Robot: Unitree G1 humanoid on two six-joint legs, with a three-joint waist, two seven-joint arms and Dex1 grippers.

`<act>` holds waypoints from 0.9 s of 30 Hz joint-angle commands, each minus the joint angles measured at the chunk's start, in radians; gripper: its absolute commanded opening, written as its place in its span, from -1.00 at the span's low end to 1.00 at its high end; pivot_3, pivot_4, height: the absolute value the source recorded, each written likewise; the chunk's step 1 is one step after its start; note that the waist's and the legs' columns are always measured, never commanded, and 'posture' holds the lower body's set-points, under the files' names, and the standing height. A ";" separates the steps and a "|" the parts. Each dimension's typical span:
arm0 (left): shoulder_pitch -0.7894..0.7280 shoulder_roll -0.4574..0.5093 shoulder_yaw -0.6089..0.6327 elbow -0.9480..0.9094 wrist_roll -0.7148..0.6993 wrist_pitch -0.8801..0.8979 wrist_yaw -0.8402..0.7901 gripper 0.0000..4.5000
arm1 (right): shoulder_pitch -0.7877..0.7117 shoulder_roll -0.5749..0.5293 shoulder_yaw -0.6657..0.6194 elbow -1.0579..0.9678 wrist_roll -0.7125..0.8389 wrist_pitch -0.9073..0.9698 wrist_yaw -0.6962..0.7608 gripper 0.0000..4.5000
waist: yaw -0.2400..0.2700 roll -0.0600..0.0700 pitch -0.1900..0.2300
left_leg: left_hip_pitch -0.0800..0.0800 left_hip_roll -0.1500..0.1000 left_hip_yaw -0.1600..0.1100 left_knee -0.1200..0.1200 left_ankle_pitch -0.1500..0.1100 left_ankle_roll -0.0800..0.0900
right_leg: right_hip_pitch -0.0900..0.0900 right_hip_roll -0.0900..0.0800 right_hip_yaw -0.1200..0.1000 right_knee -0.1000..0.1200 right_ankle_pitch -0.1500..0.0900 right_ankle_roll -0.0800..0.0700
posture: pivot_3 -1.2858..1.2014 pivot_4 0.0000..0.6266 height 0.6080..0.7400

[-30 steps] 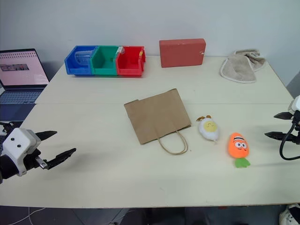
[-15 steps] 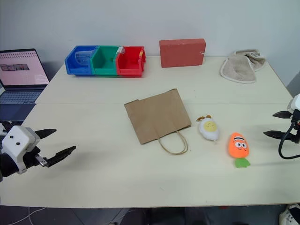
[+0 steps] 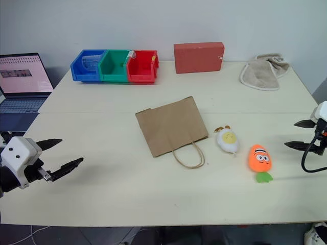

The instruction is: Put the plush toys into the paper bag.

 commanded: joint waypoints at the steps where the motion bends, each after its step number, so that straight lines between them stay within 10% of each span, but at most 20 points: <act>1: 0.013 0.021 0.034 0.002 -0.023 -0.014 -0.042 0.97 | -0.003 -0.002 -0.027 -0.043 0.022 -0.020 -0.005 1.00 | -0.001 0.000 0.000 | 0.000 0.000 0.000 0.000 0.000 0.000 | 0.000 0.000 0.000 0.000 0.000 0.000 | 0.03 -0.52 1.00; 15: -0.145 0.035 -0.271 -0.203 -0.010 0.009 -0.068 0.97 | 0.151 0.002 -0.149 -0.478 0.209 0.207 -0.020 1.00 | 0.008 0.000 0.000 | -0.001 -0.001 -0.002 0.000 0.000 0.000 | 0.000 0.000 0.000 0.000 0.004 0.007 | 0.03 -0.52 1.00; 27: -0.491 -0.211 -0.798 -0.068 0.172 -0.070 -0.054 0.97 | 0.557 0.071 -0.354 -1.227 0.467 0.608 -0.221 1.00 | 0.032 -0.002 -0.002 | -0.002 0.000 -0.003 0.002 0.000 0.000 | 0.002 0.002 0.000 -0.001 0.007 0.011 | 0.03 -0.52 1.00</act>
